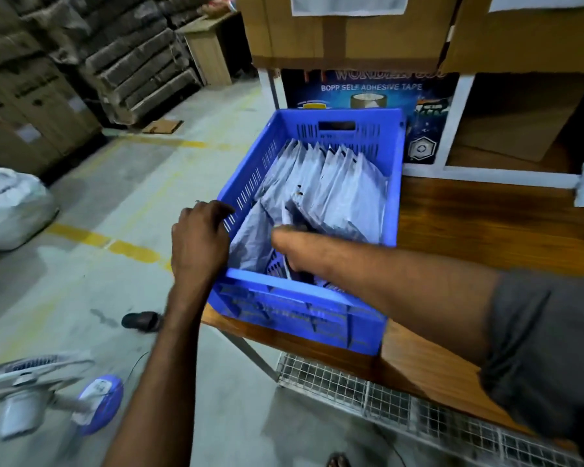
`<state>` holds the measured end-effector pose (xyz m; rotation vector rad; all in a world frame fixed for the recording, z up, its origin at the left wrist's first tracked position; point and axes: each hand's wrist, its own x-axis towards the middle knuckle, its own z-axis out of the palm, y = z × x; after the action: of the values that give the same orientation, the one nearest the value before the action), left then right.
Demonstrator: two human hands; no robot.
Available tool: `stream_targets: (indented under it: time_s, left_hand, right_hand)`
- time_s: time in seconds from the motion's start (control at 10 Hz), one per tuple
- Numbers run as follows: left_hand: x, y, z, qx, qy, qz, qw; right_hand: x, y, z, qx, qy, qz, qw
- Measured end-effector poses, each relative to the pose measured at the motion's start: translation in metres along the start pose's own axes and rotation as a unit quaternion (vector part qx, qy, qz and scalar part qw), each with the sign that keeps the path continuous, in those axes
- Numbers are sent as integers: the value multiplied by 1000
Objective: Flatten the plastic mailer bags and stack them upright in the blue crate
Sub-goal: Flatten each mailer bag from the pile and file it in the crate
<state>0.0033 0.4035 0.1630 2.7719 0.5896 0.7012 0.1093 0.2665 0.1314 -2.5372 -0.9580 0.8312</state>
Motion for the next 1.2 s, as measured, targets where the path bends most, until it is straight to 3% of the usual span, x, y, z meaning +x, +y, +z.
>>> stream_targets:
  time_s: [0.1, 0.2, 0.3, 0.4, 0.8, 1.0, 1.2]
  left_hand:
    - [0, -4, 1, -31, 9, -5, 999]
    - [0, -5, 1, -48, 16, -2, 999]
    - [0, -3, 1, -51, 17, -15, 998]
    - [0, -1, 2, -52, 21, -26, 998]
    - [0, 3, 2, -52, 29, -50, 997]
    - [-4, 11, -3, -54, 34, -45, 997]
    - [-20, 28, -9, -65, 80, -13, 995]
  right_hand:
    - [57, 16, 34, 108, 129, -59, 984]
    - [36, -2, 9, 118, 129, 3, 985]
    - [19, 3, -1, 164, 65, 57, 983]
    - [11, 6, 16, 20, -15, 15, 1000]
    - [42, -3, 43, 20, 14, -53, 998]
    - [12, -4, 7, -54, 33, -67, 996]
    - [-80, 25, -32, -173, 194, -90, 961]
